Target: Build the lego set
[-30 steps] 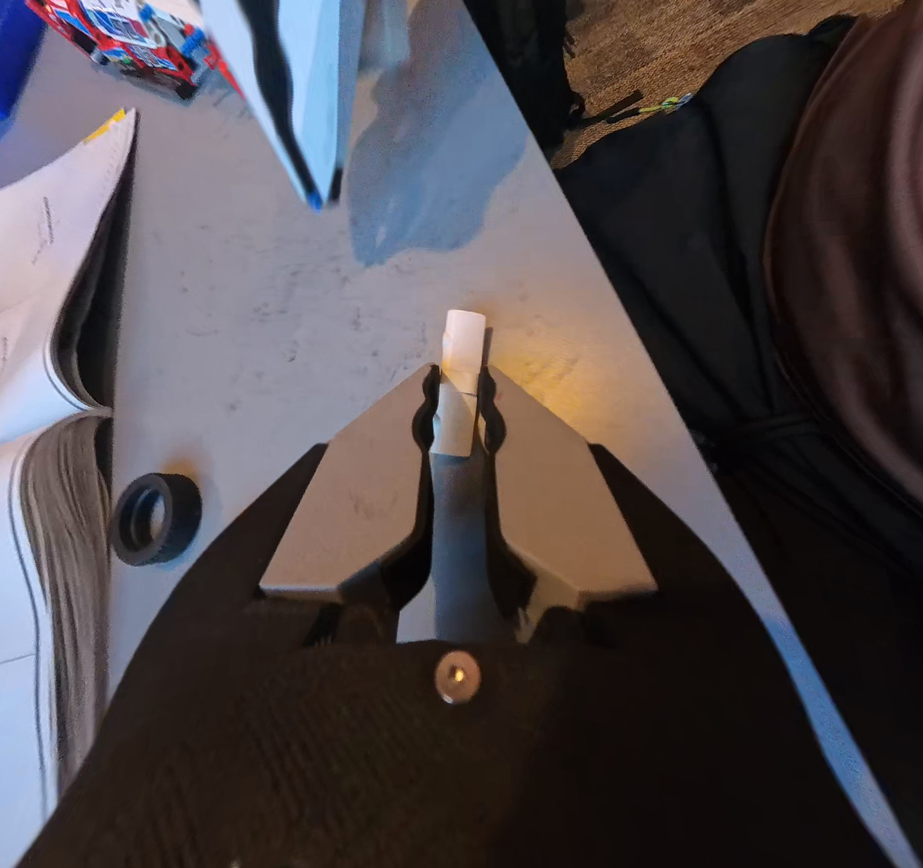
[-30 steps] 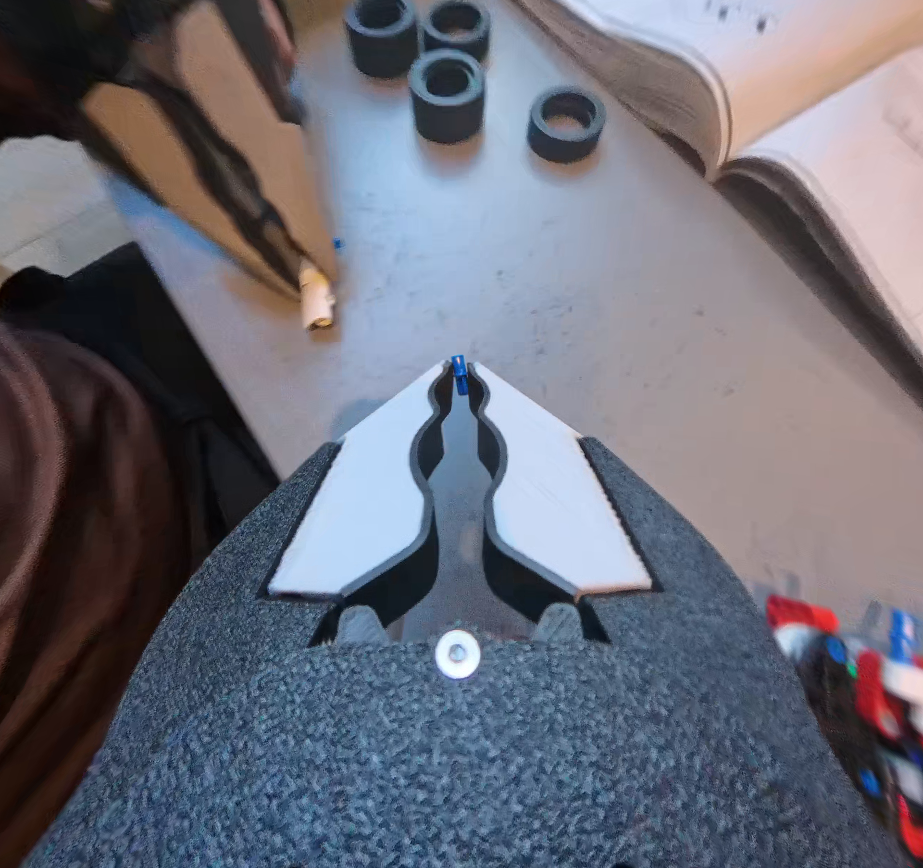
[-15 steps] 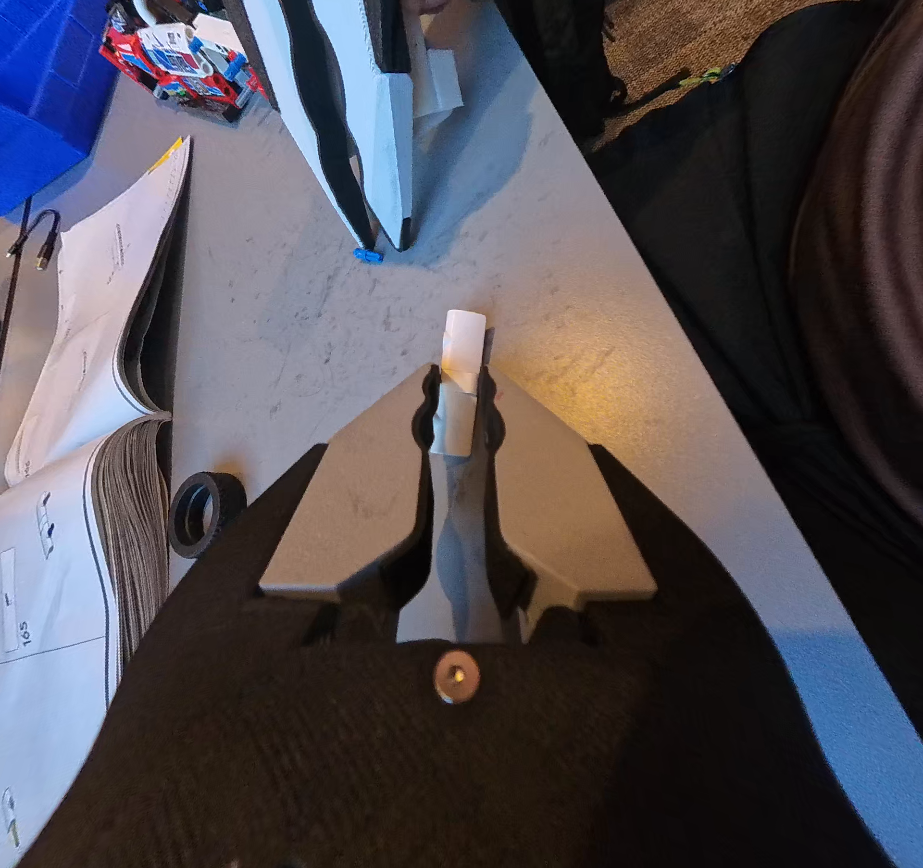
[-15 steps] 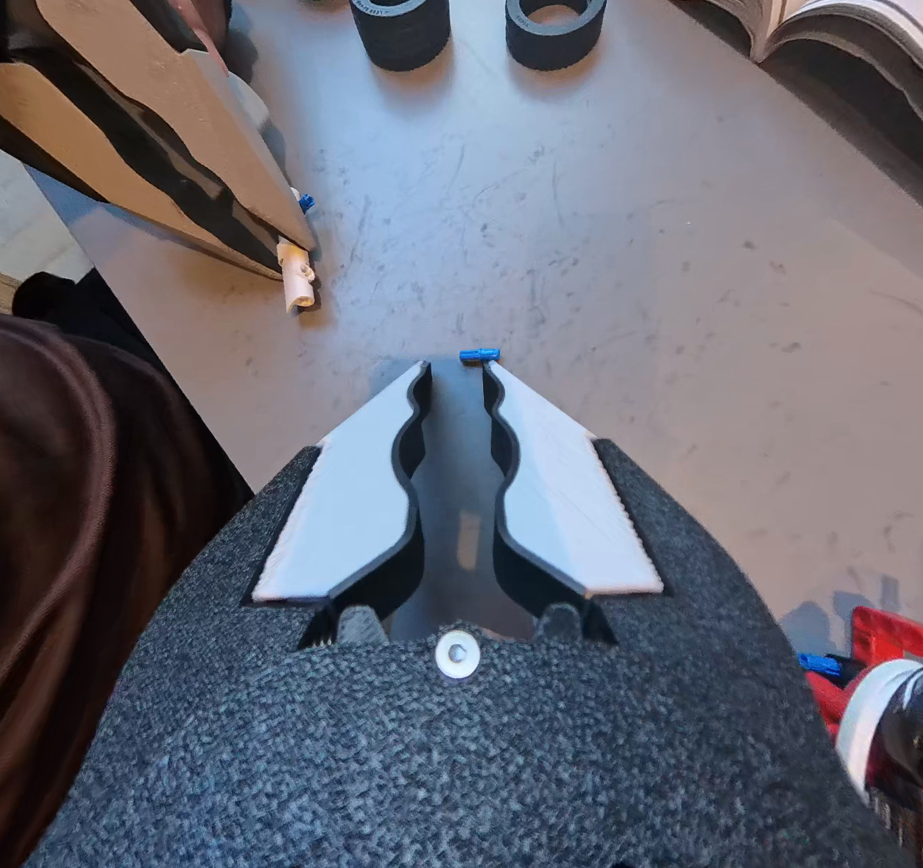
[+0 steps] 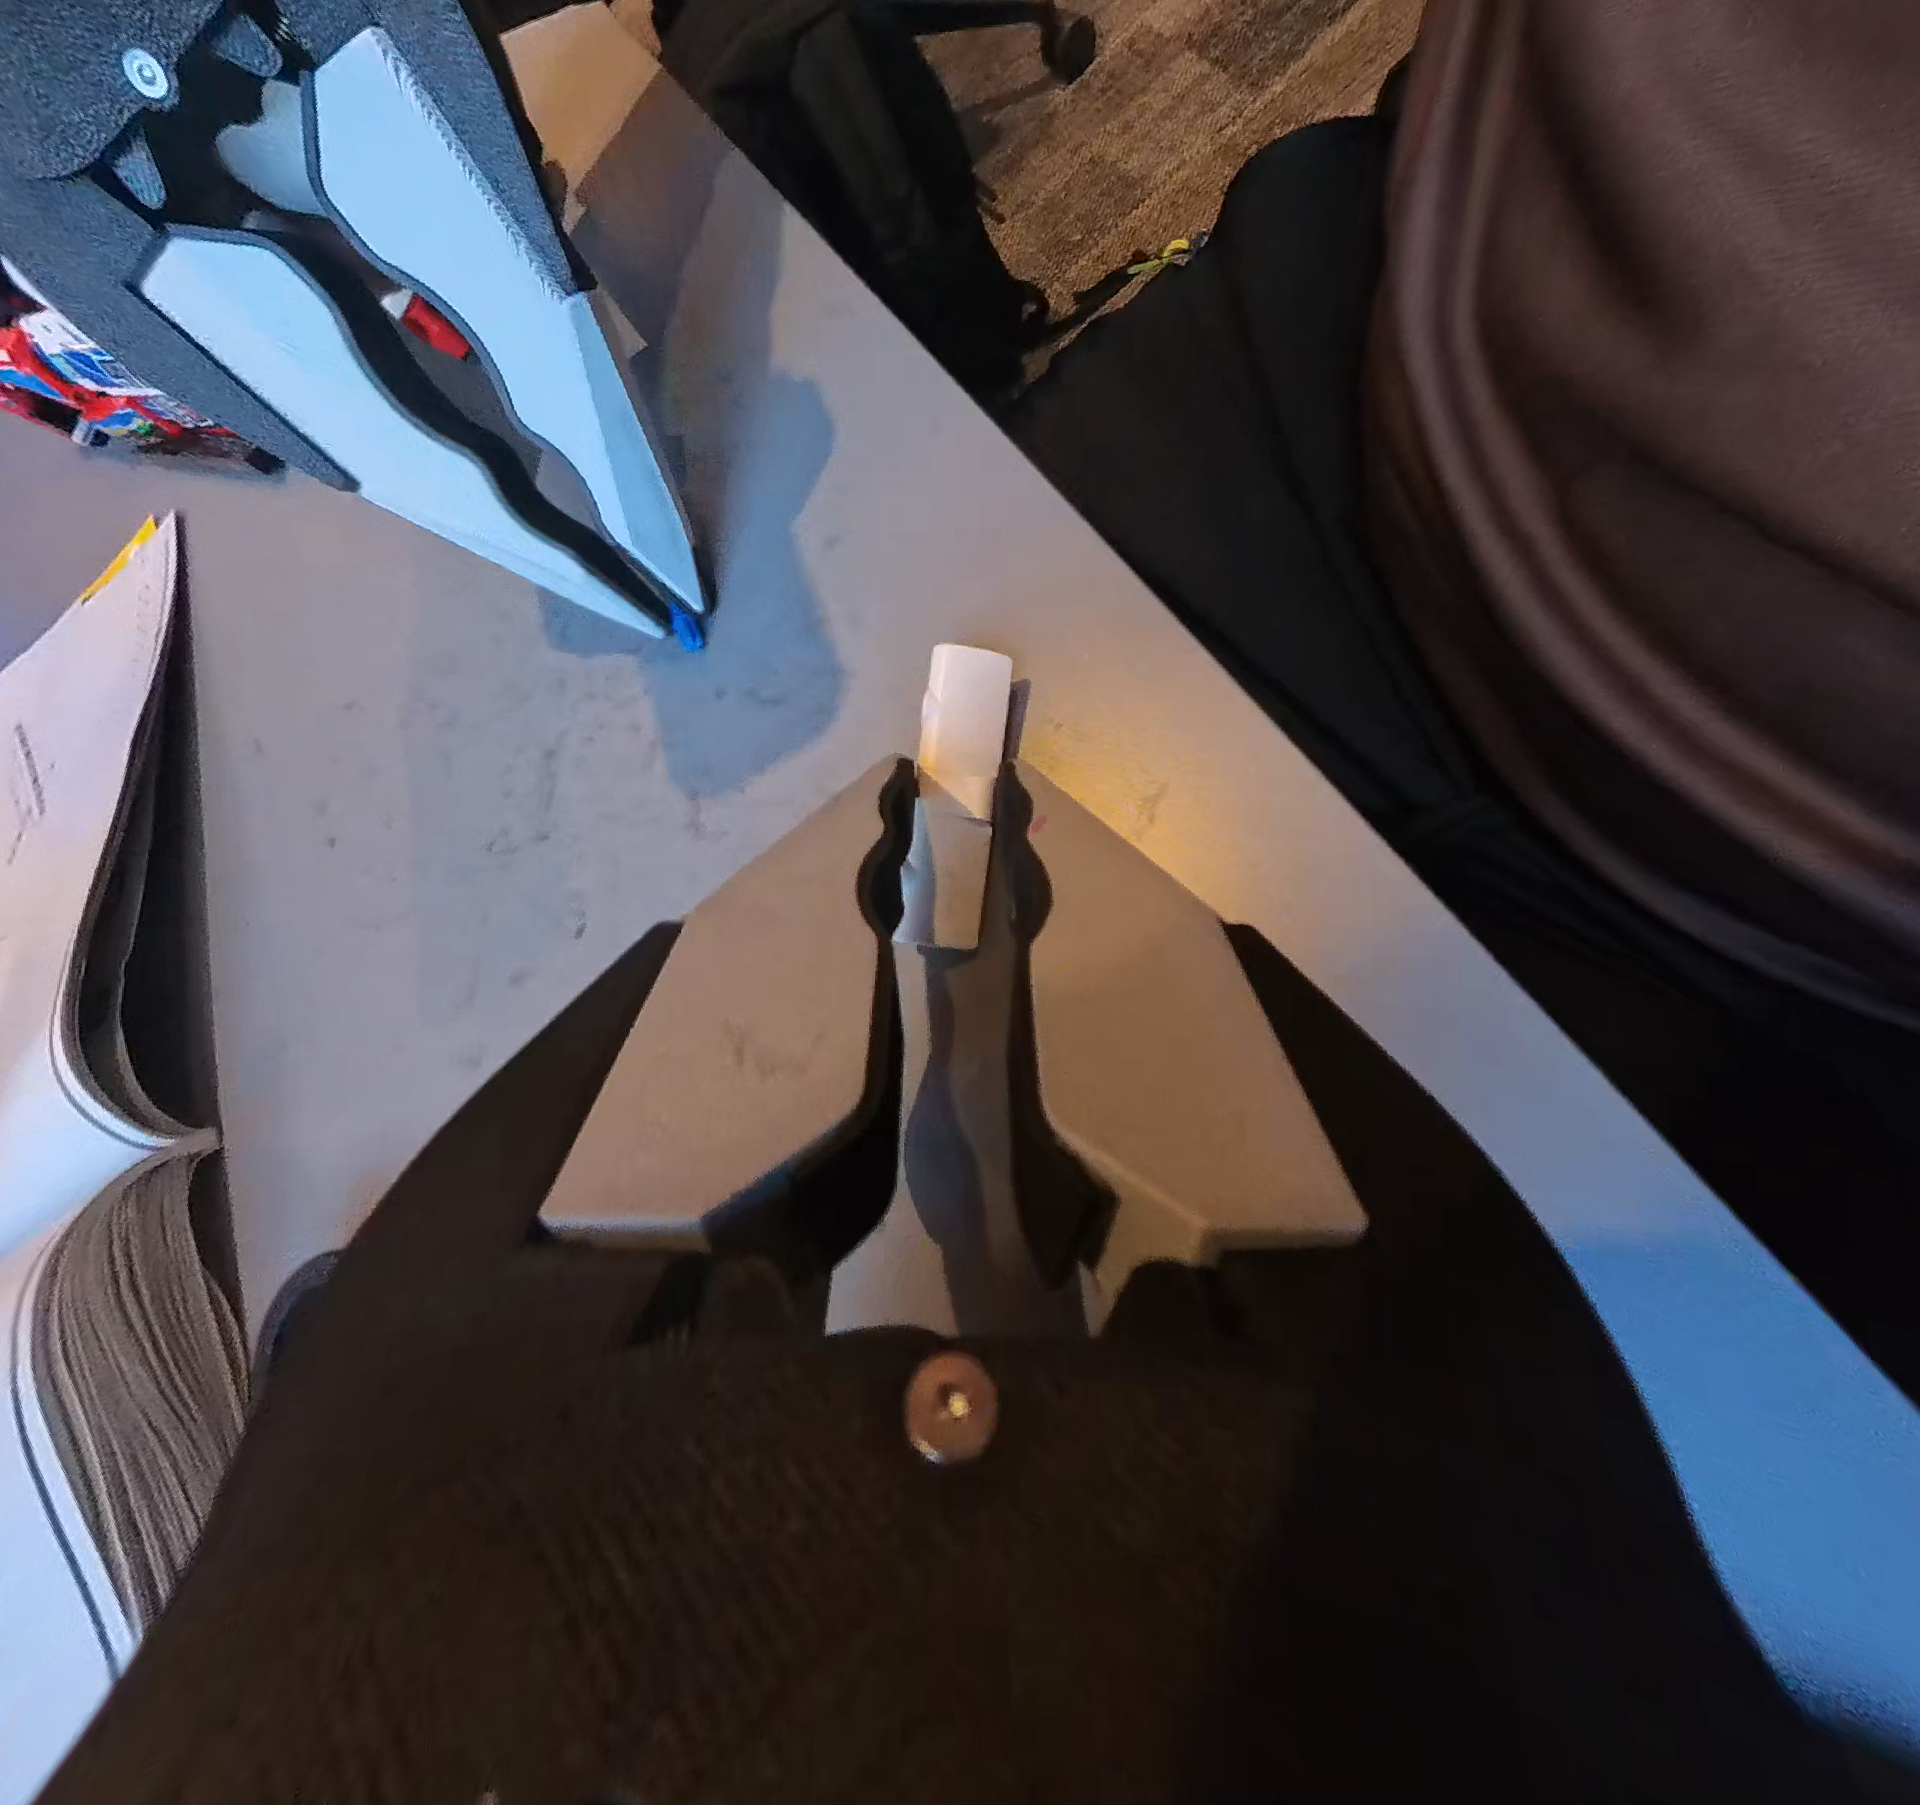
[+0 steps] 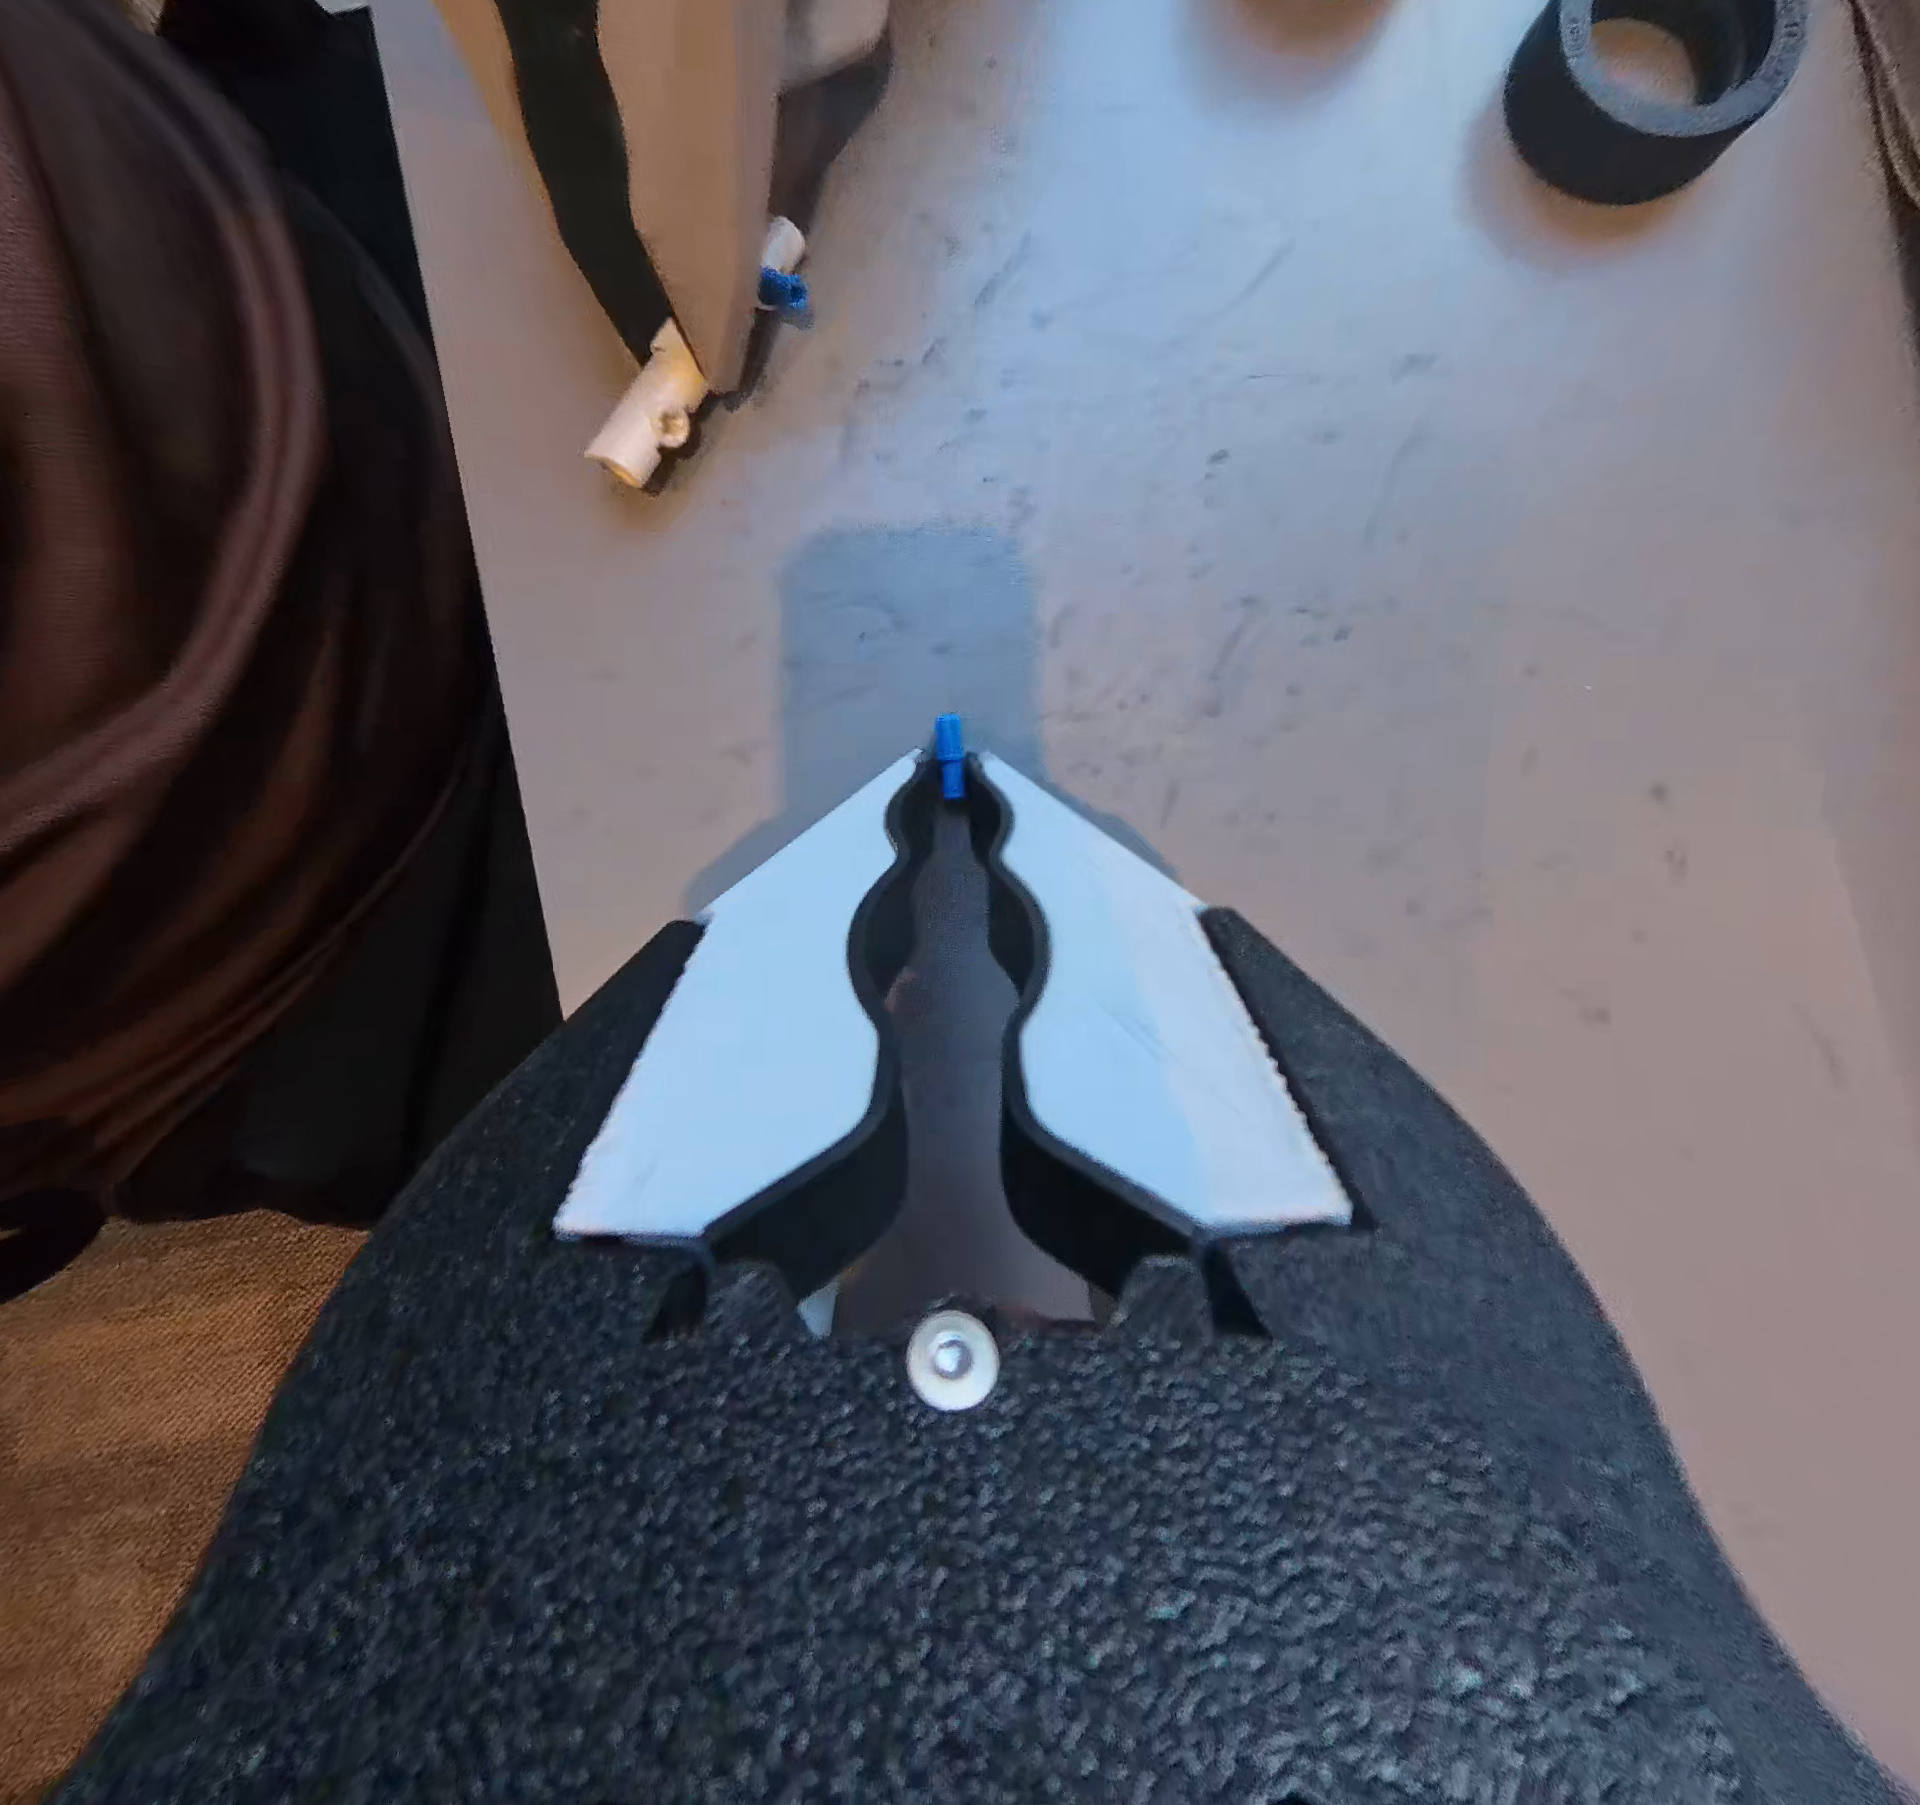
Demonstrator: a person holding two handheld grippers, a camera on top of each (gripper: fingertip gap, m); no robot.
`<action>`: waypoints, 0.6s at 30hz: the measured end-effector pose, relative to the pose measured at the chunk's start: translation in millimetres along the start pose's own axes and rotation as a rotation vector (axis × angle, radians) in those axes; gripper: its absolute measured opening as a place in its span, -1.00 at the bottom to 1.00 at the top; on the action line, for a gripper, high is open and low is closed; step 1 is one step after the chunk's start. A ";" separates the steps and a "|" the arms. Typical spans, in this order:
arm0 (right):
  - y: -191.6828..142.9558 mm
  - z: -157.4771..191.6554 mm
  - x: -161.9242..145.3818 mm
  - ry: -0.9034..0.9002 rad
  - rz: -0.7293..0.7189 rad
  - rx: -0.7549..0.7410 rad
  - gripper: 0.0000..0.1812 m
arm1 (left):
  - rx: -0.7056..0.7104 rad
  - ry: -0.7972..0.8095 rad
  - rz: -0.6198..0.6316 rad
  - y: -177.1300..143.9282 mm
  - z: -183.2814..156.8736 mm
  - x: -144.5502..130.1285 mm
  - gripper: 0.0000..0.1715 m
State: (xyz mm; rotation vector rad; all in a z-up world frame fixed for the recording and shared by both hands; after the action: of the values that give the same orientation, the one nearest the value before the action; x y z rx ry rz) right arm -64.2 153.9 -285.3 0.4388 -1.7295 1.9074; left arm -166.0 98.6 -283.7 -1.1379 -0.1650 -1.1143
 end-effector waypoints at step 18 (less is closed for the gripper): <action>11.2 30.5 11.3 0.079 -0.155 -0.086 -0.95 | 0.137 -0.101 0.109 -7.6 21.1 -20.4 -0.72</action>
State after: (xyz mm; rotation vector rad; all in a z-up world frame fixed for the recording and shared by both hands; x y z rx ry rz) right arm -83.0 125.2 -284.1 0.4458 -1.6694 1.7128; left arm -173.3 128.0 -281.5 -1.0684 -0.2510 -0.9361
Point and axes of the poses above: each gripper's, where its closed fingertips meet, y out along the fingers, x out of its top, z = x × y across the jaws, the point moved 3 cm from there along -y, back along the fingers, and after that the axes turned 9 degrees about y, right-handed, at the moved point
